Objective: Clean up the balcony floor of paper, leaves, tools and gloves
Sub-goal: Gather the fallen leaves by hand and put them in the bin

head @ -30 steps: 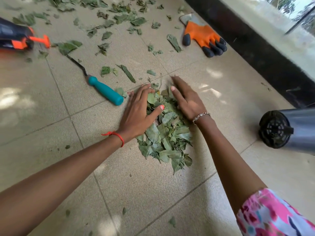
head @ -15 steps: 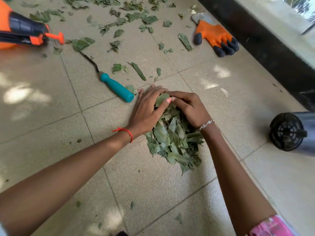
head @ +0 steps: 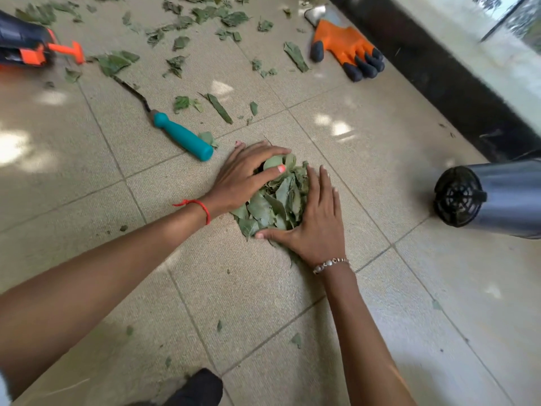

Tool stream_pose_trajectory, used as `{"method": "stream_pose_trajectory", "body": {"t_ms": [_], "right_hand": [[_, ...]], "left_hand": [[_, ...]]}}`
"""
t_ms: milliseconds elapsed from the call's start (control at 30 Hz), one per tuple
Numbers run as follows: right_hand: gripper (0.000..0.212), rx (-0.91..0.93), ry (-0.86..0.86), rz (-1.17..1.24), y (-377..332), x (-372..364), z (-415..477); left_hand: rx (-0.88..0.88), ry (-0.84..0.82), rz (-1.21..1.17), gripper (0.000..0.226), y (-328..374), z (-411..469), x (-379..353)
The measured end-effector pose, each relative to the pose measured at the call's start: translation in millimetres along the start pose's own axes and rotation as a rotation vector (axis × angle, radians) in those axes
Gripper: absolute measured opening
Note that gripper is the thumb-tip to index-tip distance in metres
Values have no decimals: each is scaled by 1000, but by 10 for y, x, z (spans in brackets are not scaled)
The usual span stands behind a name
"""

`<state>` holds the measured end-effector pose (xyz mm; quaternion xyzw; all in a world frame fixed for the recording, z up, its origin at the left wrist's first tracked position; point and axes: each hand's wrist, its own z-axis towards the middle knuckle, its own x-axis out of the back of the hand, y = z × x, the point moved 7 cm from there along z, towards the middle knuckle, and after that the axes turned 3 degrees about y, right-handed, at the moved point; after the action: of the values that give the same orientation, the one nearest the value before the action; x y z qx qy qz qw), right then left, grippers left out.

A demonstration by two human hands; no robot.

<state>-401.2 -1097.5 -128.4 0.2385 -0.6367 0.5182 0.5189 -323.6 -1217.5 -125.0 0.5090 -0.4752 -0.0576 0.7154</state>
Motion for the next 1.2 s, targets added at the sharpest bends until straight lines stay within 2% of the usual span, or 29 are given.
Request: {"method": "stream_pose_trajectory", "body": {"t_ms": [100, 200, 333, 433, 533, 633, 733, 833, 900, 967, 1067, 1200], "right_hand": [[132, 18, -37, 52, -77, -28, 153], [119, 101, -1, 191, -204, -29, 230], [99, 119, 103, 499, -250, -2, 282], [83, 64, 167, 630, -312, 16, 324], [62, 45, 216, 692, -452, 70, 367], [51, 122, 158, 651, -669, 121, 394], [59, 175, 55, 568, -811, 106, 373], [75, 147, -70, 344, -843, 25, 351], [83, 142, -122, 184, -830, -30, 310], [89, 131, -145, 127, -830, -44, 278], [97, 106, -208, 208, -880, -89, 236], [111, 60, -294, 547, -884, -88, 231]], "left_hand": [[-1, -4, -113, 51, 84, -51, -41], [9, 13, -215, 53, 169, -112, -107], [192, 74, -634, 41, 170, -166, -169], [235, 159, -820, 33, 200, -191, -128], [262, 225, -919, 28, 255, -193, -49], [282, 257, -993, 29, 292, -203, 15], [354, 307, -1045, 33, 232, -249, 66], [462, 310, -1157, 32, 148, -325, 69], [512, 312, -1146, 28, 99, -387, 87], [542, 303, -1152, 26, 57, -440, 100], [583, 308, -1151, 25, -5, -511, 147], [617, 443, -1161, 25, -36, -576, 264]]}}
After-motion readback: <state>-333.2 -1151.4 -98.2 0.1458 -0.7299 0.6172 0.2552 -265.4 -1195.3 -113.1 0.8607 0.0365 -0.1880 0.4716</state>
